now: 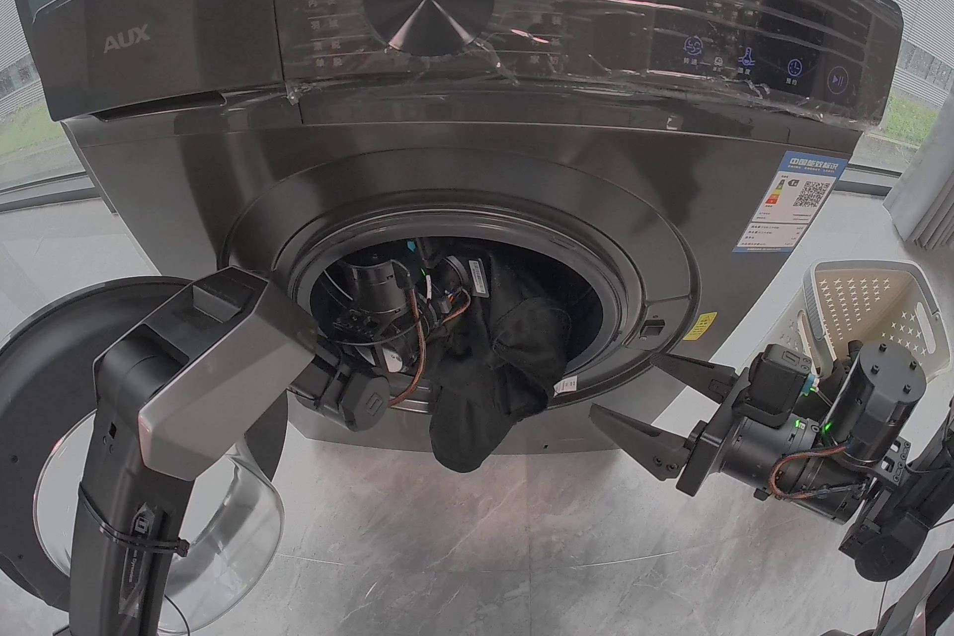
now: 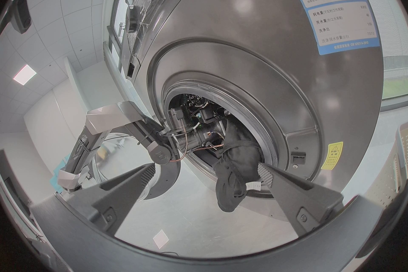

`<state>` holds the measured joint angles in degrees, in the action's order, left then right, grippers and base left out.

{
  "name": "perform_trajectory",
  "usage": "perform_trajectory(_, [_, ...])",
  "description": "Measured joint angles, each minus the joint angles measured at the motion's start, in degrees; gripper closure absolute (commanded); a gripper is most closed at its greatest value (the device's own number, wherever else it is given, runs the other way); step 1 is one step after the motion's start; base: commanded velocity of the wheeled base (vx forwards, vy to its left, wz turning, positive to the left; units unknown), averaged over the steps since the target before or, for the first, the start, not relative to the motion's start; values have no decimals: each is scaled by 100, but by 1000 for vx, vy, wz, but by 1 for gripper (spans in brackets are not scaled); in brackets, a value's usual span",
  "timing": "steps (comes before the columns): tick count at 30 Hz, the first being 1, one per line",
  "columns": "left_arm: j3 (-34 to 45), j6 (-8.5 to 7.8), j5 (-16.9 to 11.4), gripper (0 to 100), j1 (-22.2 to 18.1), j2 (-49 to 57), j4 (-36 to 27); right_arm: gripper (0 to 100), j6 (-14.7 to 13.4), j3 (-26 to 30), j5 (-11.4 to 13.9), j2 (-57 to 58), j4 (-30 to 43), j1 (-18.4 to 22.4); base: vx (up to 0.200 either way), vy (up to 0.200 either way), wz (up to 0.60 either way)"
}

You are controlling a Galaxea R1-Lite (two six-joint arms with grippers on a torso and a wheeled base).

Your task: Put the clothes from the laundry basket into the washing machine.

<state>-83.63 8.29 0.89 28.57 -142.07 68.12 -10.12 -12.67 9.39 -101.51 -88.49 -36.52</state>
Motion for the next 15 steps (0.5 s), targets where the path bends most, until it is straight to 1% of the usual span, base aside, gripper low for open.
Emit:
perform_trajectory(4, [-567, 7, 154, 100, -66, -165, -356, 0, 2, 2, -2, -2, 0, -2, 0, 0, 0])
perform_trajectory(9, [-1075, 30, 305, 100, -149, -327, -701, 0, 2, 13, 0, -2, 0, -2, 0, 0, 0])
perform_trajectory(13, [-1220, 62, 364, 100, -179, -401, -763, 0, 0, 18, 0, -2, 0, -2, 0, 0, 0])
perform_trajectory(15, [-1220, 137, 367, 100, -173, -412, -767, 0, 0, 16, -2, -2, 0, -2, 0, 0, 0])
